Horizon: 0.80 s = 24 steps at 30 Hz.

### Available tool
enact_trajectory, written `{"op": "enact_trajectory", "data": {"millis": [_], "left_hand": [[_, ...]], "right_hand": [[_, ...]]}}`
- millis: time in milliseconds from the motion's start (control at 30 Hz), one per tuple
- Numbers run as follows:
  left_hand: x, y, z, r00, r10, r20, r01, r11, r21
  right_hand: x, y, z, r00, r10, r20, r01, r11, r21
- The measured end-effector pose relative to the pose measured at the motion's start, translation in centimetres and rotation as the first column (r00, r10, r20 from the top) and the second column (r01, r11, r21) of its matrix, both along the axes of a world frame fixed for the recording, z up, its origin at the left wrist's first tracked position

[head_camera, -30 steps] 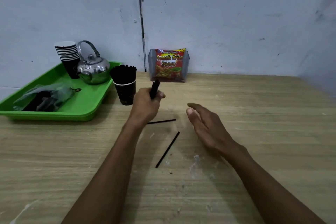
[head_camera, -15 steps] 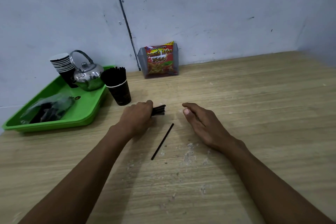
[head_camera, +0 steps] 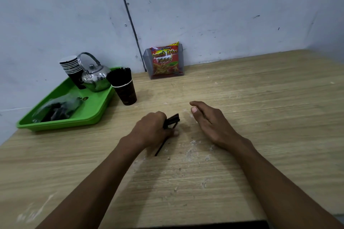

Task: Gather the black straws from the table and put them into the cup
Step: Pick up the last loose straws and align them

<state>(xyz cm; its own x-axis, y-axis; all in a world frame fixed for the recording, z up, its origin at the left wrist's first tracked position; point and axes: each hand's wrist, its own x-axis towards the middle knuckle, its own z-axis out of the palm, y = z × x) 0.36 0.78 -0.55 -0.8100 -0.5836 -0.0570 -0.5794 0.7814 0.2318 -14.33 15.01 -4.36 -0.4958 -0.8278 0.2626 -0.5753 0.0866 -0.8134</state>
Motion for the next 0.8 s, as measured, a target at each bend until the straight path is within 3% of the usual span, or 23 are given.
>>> {"op": "enact_trajectory", "data": {"millis": [133, 267, 400, 500, 600, 800], "left_hand": [[-0.1, 0.7, 0.0, 0.998, 0.007, 0.064, -0.003, 0.998, -0.068], [-0.4, 1.9, 0.5, 0.974, -0.051, 0.222, 0.097, 0.975, -0.201], [-0.7, 1.7, 1.0, 0.993, -0.045, 0.112, 0.071, 0.968, -0.242], [-0.8, -0.1, 1.5, 0.99, -0.065, -0.125, 0.067, 0.998, 0.009], [-0.6, -1.4, 1.7, 0.916, 0.067, -0.396, 0.112, 0.904, 0.413], [-0.6, -3.5, 1.0, 0.773, 0.303, -0.557, 0.124, 0.789, 0.602]], "right_hand": [[0.3, 0.1, 0.1, 1.0, -0.005, 0.009, 0.005, 1.0, -0.008], [0.4, 0.3, 0.2, 1.0, -0.013, 0.007, 0.013, 1.0, -0.016], [0.6, 0.3, 0.2, 1.0, -0.018, -0.005, 0.017, 1.0, -0.026], [0.7, 0.4, 0.4, 1.0, -0.015, -0.02, 0.014, 1.0, -0.017], [0.8, 0.5, 0.6, 0.999, -0.032, -0.03, 0.031, 0.999, -0.01], [1.0, 0.5, 1.2, 0.998, -0.057, -0.018, 0.057, 0.998, -0.02]]}}
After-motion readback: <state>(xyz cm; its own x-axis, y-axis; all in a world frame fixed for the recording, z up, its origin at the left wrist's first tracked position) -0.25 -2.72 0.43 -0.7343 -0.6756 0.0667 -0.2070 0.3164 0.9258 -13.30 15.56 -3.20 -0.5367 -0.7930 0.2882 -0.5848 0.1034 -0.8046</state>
